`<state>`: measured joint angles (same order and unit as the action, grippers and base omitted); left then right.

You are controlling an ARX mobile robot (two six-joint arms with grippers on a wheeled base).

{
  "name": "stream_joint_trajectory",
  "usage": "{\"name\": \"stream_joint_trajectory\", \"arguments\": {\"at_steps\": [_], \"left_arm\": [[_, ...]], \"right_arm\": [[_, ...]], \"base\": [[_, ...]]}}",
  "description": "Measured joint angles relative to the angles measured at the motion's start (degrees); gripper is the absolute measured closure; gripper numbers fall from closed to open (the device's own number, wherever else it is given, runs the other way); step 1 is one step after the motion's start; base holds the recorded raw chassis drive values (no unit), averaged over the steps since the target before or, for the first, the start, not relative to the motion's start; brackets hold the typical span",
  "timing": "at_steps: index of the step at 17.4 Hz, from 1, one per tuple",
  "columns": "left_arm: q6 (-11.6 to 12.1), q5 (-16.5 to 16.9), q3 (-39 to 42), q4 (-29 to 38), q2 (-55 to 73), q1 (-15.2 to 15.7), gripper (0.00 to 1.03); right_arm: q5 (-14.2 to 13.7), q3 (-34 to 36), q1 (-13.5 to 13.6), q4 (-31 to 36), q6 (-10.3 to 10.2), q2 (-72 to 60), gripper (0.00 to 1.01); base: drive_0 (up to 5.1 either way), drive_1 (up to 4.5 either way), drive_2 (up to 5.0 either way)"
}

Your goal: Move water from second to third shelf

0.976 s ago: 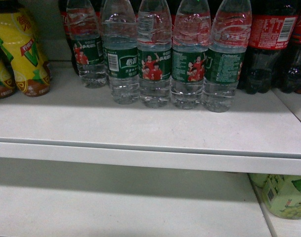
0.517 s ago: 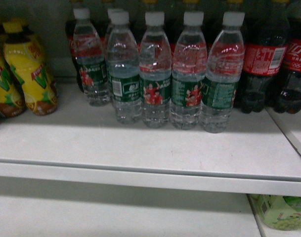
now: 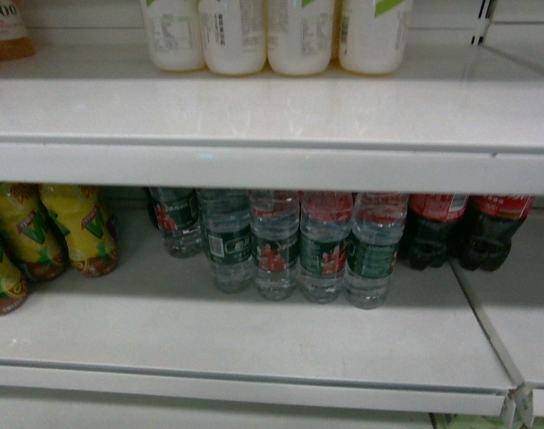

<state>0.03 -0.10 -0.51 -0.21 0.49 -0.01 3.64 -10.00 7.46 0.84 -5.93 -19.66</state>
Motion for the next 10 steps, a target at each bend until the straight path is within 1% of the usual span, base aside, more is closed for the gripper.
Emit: {"name": "stream_joint_trajectory", "arguments": {"at_steps": [10], "left_arm": [[0.0, 0.11, 0.0, 0.17, 0.0, 0.0, 0.05]], "right_arm": [[0.04, -0.2, 0.0, 0.22, 0.0, 0.02, 0.64]], "base": [[0.0, 0.0, 0.0]]}}
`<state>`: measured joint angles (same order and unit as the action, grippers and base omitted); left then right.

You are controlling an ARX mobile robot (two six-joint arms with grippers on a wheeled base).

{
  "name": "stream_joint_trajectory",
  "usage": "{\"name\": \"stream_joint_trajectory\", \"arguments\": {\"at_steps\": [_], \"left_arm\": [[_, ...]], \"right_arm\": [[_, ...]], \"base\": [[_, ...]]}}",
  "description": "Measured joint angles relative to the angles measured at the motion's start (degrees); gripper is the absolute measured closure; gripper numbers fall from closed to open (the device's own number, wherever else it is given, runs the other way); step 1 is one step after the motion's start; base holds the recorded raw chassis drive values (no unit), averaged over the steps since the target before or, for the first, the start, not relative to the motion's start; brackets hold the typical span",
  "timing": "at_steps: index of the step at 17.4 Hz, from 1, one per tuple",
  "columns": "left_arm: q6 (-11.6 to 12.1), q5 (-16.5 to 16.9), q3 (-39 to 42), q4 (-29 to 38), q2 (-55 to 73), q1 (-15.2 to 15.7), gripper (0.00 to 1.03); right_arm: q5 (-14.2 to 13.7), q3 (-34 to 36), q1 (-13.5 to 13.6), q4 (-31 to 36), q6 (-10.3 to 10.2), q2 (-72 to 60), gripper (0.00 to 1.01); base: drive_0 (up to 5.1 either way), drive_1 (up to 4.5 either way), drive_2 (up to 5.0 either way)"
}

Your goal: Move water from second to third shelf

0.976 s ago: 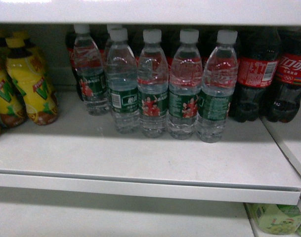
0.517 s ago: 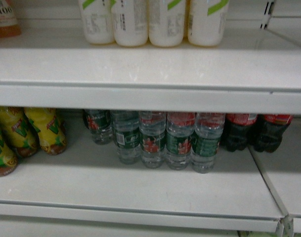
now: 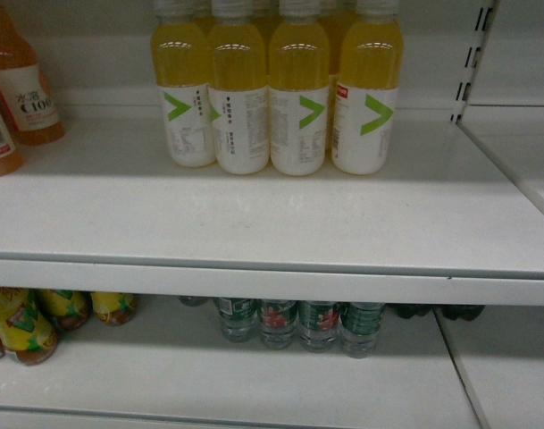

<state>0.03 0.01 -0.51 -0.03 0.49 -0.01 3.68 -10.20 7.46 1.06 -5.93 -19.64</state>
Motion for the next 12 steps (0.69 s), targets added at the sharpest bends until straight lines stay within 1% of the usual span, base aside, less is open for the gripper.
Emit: {"name": "stream_joint_trajectory", "arguments": {"at_steps": [7, 10, 12], "left_arm": [[0.0, -0.02, 0.0, -0.13, 0.0, 0.0, 0.05], [0.0, 0.0, 0.0, -0.09, 0.0, 0.0, 0.05], [0.0, 0.0, 0.0, -0.15, 0.0, 0.0, 0.05]], "right_arm": [[-0.02, -0.02, 0.0, -0.2, 0.02, -0.02, 0.64], [-0.68, -0.02, -0.09, -0.31, 0.02, -0.02, 0.64], [-0.42, -0.02, -0.02, -0.24, 0.02, 0.0, 0.64]], "base": [[0.0, 0.0, 0.0], [-4.8, 2.48, 2.5], [-4.8, 2.68, 2.7]]}}
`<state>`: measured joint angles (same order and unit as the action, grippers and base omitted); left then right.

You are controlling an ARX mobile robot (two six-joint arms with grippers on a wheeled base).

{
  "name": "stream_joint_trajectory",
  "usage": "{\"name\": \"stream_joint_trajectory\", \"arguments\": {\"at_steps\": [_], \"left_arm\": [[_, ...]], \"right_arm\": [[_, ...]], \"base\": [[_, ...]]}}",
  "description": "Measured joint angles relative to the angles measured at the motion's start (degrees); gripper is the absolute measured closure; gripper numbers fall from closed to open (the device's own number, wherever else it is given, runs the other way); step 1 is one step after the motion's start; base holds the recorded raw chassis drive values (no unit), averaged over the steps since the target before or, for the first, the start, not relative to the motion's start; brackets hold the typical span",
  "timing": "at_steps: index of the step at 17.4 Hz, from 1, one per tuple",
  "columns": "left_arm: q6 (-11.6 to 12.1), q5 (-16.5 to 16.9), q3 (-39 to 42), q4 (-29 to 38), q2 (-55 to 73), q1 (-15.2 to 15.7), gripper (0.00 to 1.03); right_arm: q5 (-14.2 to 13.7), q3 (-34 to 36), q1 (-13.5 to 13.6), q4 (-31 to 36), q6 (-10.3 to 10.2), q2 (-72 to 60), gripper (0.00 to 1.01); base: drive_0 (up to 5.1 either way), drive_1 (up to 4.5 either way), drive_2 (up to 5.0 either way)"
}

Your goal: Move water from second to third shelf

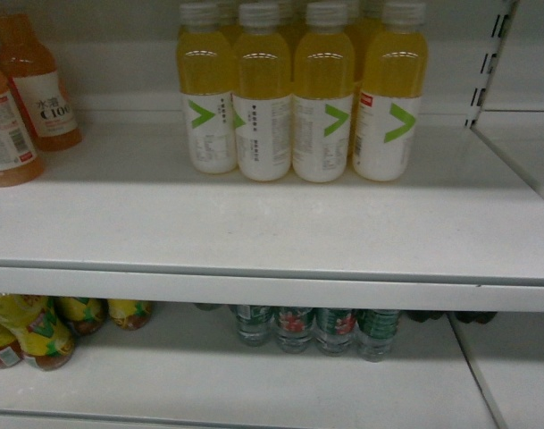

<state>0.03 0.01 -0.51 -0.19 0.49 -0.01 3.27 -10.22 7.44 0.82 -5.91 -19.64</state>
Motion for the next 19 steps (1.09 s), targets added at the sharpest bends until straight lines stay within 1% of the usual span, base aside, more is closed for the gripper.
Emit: {"name": "stream_joint_trajectory", "arguments": {"at_steps": [19], "left_arm": [[0.0, 0.0, 0.0, 0.0, 0.0, 0.0, 0.05]], "right_arm": [[0.22, 0.0, 0.0, -0.04, 0.0, -0.11, 0.64]], "base": [[-5.0, 2.48, 2.5]]}}
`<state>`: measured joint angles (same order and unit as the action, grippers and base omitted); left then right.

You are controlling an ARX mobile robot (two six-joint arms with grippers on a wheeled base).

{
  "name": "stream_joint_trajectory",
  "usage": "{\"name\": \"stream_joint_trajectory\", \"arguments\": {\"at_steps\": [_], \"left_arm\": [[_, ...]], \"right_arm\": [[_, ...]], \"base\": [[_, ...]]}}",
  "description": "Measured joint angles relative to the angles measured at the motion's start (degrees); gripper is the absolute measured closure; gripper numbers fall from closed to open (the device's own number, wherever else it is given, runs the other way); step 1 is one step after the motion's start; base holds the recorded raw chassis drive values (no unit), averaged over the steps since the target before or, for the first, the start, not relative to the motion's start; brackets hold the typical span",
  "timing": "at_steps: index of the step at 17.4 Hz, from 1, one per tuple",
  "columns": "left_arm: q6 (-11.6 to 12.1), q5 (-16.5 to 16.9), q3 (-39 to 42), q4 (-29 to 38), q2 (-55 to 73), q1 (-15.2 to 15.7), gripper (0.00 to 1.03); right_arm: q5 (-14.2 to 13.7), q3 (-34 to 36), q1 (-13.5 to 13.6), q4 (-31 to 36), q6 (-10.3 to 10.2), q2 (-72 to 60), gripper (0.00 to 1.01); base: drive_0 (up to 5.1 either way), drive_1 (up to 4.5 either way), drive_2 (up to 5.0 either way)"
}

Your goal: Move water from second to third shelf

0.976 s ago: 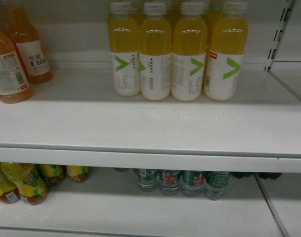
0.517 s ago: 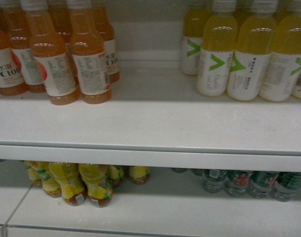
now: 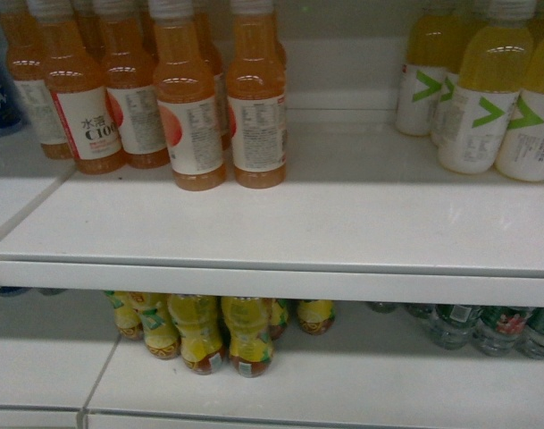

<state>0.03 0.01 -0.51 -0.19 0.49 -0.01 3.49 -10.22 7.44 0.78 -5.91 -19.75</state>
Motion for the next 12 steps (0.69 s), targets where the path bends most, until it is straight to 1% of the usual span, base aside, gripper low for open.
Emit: {"name": "stream_joint_trajectory", "arguments": {"at_steps": [12], "left_arm": [[0.0, 0.0, 0.0, 0.02, 0.0, 0.0, 0.05]], "right_arm": [[-0.02, 0.0, 0.0, 0.09, 0.0, 0.02, 0.64]], "base": [[-5.0, 2.48, 2.5]]}}
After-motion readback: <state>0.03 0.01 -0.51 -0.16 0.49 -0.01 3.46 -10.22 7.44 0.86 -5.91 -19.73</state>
